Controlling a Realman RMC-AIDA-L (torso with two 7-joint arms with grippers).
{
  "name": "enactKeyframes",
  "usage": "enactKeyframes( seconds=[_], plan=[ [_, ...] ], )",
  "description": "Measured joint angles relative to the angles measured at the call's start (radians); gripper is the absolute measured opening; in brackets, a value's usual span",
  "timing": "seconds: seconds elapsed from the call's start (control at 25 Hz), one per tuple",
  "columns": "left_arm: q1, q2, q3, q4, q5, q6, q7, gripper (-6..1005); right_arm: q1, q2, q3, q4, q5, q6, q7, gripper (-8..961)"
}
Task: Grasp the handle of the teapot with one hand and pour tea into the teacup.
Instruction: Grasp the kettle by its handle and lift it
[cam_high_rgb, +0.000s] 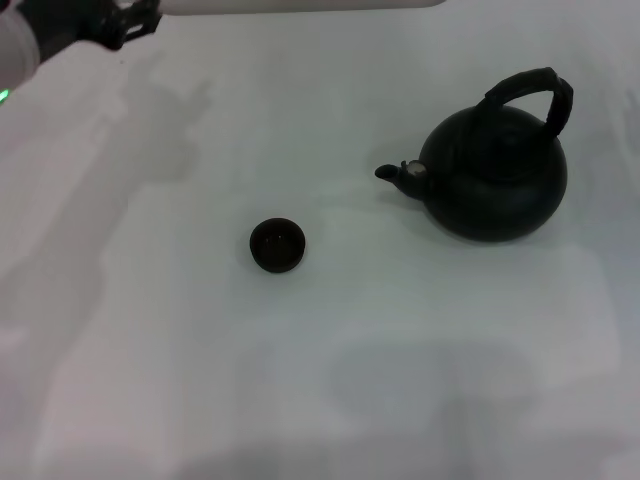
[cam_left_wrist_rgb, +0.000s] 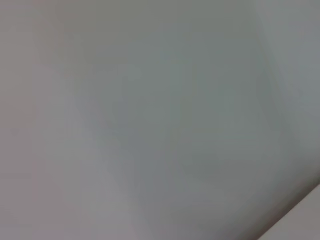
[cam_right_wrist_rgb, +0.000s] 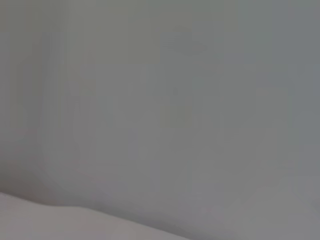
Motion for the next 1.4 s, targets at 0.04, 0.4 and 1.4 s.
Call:
enactKeyframes(
  seconds=[0.04, 0.4, 1.4],
  plan=[
    [-0.002, 0.001, -0.002, -0.048, -0.076, -0.034, 0.055, 866, 0.0, 0.0, -0.015, -0.002, 0.0, 0.0, 0.002, 427],
    [-0.091, -0.004, -0.097, -0.406, -0.665, -0.111, 0.462, 864, -0.029, -0.031, -0.047, -0.13, 0.001, 0.084, 0.073, 426],
    [-0.071, 0.001, -0.264, -0.849, -1.407, 0.551, 1.302, 861, -0.045, -0.326, -0.314, -0.347, -0.679, -0.106, 1.236, 432]
  ],
)
